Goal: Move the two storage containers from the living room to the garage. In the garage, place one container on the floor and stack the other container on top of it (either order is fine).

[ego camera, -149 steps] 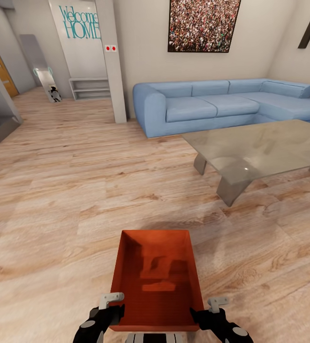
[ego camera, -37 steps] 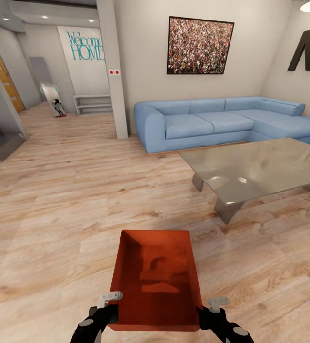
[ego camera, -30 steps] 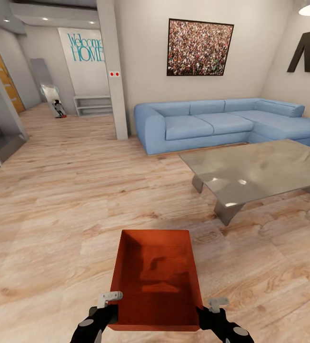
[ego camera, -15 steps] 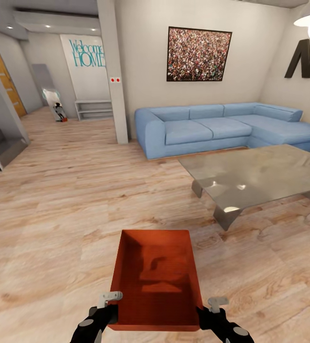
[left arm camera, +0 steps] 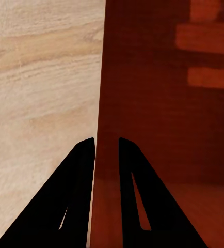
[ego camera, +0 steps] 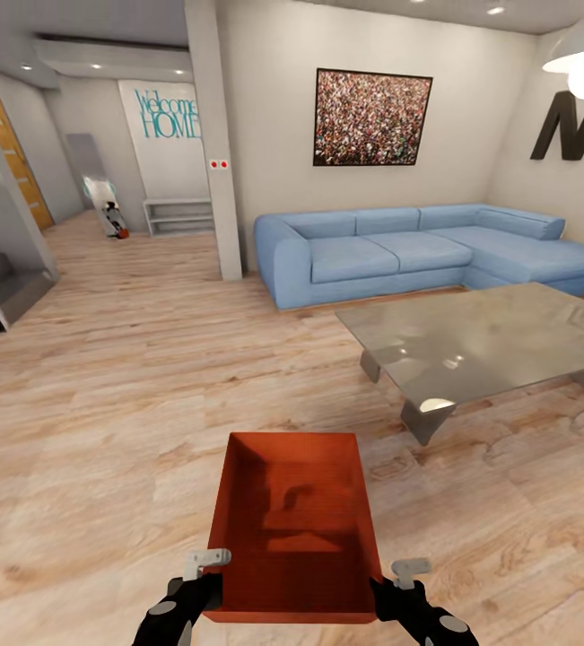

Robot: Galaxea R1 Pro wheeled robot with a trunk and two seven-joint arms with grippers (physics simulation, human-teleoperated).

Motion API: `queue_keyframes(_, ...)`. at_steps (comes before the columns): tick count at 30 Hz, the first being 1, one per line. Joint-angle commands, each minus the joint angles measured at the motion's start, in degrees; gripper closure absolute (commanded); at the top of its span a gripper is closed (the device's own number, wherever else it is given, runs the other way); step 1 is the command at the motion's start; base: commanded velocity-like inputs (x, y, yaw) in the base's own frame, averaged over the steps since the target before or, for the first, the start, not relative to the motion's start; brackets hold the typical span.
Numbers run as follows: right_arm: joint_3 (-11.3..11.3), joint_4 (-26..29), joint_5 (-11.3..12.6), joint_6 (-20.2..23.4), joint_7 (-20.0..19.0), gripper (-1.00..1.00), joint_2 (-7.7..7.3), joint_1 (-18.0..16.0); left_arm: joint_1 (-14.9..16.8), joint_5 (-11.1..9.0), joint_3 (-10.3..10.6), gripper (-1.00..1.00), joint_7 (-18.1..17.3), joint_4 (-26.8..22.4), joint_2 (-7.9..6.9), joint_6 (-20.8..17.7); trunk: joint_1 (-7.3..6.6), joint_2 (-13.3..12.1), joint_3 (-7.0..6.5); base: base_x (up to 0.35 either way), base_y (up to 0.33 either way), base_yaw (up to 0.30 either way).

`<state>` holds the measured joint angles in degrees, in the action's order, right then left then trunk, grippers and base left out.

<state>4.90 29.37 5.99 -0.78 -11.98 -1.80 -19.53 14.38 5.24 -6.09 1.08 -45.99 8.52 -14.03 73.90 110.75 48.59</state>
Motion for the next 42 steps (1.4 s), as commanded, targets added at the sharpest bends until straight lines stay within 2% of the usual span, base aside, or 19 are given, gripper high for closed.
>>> queue_keyframes(1, 0.82, -0.1, 0.6, -0.1, -0.06, 1.0, -0.05, 0.01, 0.04, 1.18, -0.41, 1.0, 0.24, -0.24, 0.09, -0.3, -0.23, -0.39, -0.23, 0.0, 0.0, 0.0)
queue_keyframes(17, 0.82, -0.1, 0.6, -0.1, -0.06, 1.0, -0.05, 0.01, 0.04, 1.18, -0.41, 1.0, 0.24, -0.24, 0.09, -0.3, -3.75, -6.81, -4.58, 0.0, 0.0, 0.0)
queue_keyframes(28, 0.82, -0.1, 0.6, -0.1, -0.06, 1.0, -0.05, 0.01, 0.04, 1.18, -0.41, 1.0, 0.24, -0.24, 0.09, -0.36, -6.16, -11.22, -6.72, 0.0, 0.0, 0.0)
queue_keyframes(42, 0.82, -0.1, 0.6, -0.1, -0.06, 1.0, -0.05, 0.01, 0.04, 1.18, -0.41, 1.0, 0.24, -0.24, 0.09, -0.39, -9.24, -16.84, -10.44, 0.0, 0.0, 0.0)
